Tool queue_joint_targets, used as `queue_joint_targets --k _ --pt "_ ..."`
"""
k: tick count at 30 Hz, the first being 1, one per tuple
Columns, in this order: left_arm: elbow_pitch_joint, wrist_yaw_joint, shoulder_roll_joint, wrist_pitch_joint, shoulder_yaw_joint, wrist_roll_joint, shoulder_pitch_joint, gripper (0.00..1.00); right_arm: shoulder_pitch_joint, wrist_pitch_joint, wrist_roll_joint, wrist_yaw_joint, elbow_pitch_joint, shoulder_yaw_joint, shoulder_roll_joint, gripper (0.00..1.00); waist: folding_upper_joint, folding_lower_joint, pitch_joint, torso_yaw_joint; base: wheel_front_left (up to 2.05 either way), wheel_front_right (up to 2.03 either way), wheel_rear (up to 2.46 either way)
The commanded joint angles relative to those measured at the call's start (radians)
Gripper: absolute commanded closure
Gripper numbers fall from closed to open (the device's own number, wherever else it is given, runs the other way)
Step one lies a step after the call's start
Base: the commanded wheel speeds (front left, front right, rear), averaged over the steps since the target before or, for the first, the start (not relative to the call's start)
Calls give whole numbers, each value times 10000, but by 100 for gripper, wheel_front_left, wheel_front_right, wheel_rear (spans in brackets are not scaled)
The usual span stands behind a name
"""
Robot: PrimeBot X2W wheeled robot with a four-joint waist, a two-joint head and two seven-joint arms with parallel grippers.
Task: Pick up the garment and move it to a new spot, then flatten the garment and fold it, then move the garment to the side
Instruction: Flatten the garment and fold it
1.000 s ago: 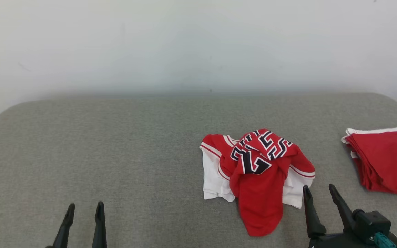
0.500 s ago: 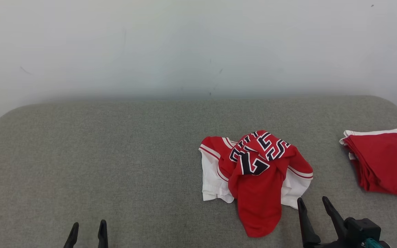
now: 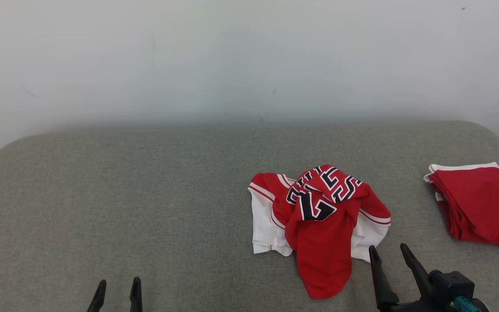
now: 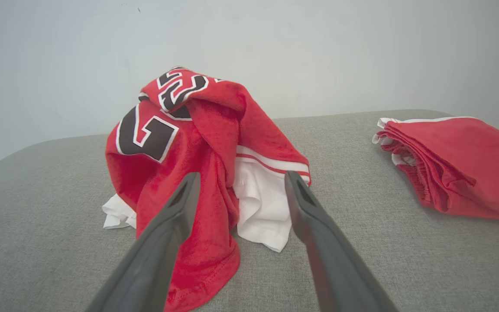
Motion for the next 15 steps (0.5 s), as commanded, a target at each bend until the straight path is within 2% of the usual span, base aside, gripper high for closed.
queue_joint_targets --k 1,8,15 --pt "15 -42 -57 -39 -49 -10 -115 0 2 6 -87 -22 11 31 -6 0 0 1 -1 -12 0 0 0" --pt "58 -47 2 -39 -261 -99 -136 0 -38 49 -66 -21 -3 91 -6 0 0 1 5 -57 0 0 0" --pt "684 -49 662 -37 -945 -246 -1006 0 -174 129 -9 -23 -104 310 -7 0 0 1 104 -359 0 0 0"
